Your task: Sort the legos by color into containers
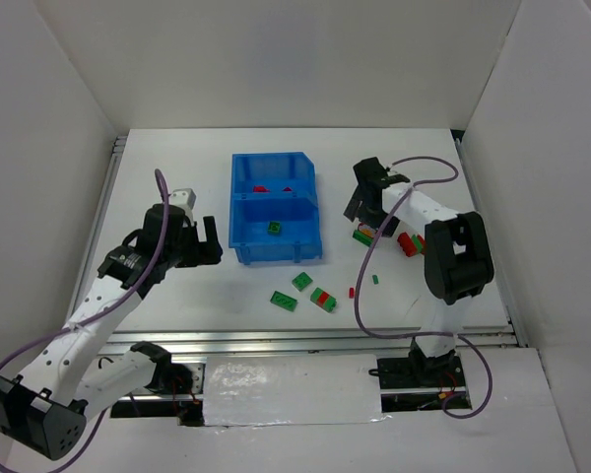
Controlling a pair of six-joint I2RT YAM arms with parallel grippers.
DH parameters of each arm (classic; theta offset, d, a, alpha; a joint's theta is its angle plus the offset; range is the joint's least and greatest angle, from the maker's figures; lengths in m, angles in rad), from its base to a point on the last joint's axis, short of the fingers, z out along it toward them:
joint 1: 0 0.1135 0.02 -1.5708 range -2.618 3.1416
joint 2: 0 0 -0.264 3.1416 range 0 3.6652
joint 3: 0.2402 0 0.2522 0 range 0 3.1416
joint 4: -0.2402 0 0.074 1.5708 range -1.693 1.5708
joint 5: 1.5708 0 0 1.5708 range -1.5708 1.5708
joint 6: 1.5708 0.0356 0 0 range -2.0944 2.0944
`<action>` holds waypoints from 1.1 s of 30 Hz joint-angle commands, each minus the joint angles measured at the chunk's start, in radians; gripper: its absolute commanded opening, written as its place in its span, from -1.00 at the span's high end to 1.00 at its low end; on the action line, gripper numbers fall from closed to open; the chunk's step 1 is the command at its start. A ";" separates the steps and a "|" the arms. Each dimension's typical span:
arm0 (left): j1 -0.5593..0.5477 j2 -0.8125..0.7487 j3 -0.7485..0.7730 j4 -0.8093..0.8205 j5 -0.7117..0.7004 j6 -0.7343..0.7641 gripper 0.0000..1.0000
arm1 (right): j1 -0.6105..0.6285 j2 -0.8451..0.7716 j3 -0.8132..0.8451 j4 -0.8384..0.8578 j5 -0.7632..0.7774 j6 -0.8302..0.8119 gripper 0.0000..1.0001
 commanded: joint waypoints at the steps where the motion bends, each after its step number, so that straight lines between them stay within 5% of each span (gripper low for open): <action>1: -0.003 -0.033 0.026 0.029 0.016 0.018 -0.99 | -0.001 0.036 0.030 -0.023 0.076 0.045 -0.99; 16: -0.003 -0.046 0.029 0.022 0.002 0.009 -0.99 | -0.011 0.067 -0.002 -0.003 0.004 -0.012 -0.83; 33: -0.003 -0.047 0.029 0.022 0.014 0.003 -0.99 | -0.053 0.085 -0.004 0.081 -0.141 -0.179 0.28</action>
